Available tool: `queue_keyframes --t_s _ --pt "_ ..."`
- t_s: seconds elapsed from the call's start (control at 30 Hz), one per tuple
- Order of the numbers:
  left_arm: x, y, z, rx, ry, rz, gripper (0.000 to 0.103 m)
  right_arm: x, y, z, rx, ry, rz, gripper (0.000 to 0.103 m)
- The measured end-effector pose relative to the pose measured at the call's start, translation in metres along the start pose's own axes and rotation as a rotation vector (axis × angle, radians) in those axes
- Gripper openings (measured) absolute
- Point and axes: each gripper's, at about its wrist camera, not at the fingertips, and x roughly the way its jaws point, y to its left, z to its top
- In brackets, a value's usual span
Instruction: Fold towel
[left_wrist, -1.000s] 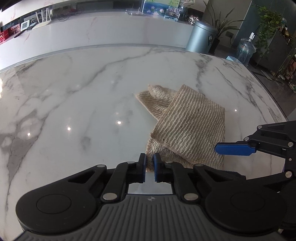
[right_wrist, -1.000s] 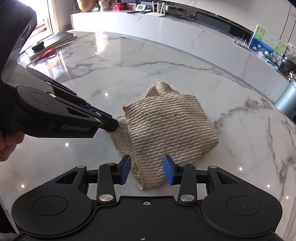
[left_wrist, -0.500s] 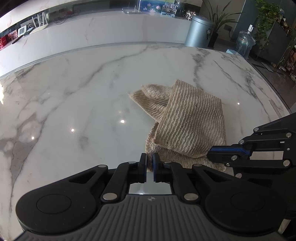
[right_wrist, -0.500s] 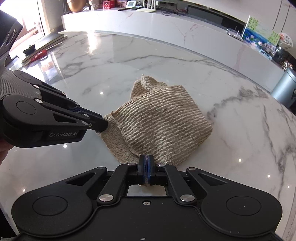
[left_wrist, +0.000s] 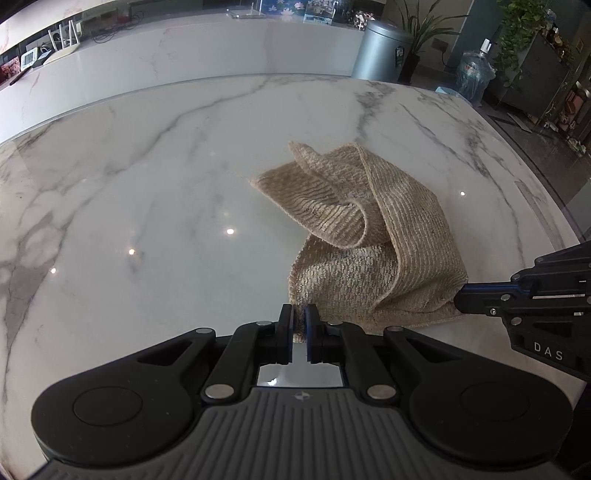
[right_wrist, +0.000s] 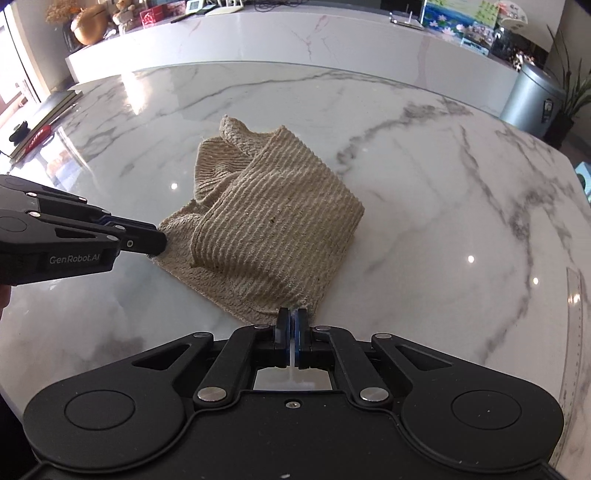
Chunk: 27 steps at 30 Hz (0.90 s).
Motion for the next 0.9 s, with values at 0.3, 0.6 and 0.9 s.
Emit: queue_keyframes --t_s 0.3,0.6,0.9 --pt "-0.004 -0.017 -0.013 -0.003 0.019 -0.020 0.006 -0.010 -0.012 -0.016 0.044 0.034 -0.043 0.010" --pt "-0.007 -0.030 -0.020 0.021 0.009 0.003 0.006 -0.043 -0.009 -0.008 0.059 -0.039 -0.088 0.033" --pt "-0.007 -0.030 -0.020 0.016 0.006 -0.001 0.006 -0.046 0.021 0.037 -0.020 -0.086 -0.053 0.033"
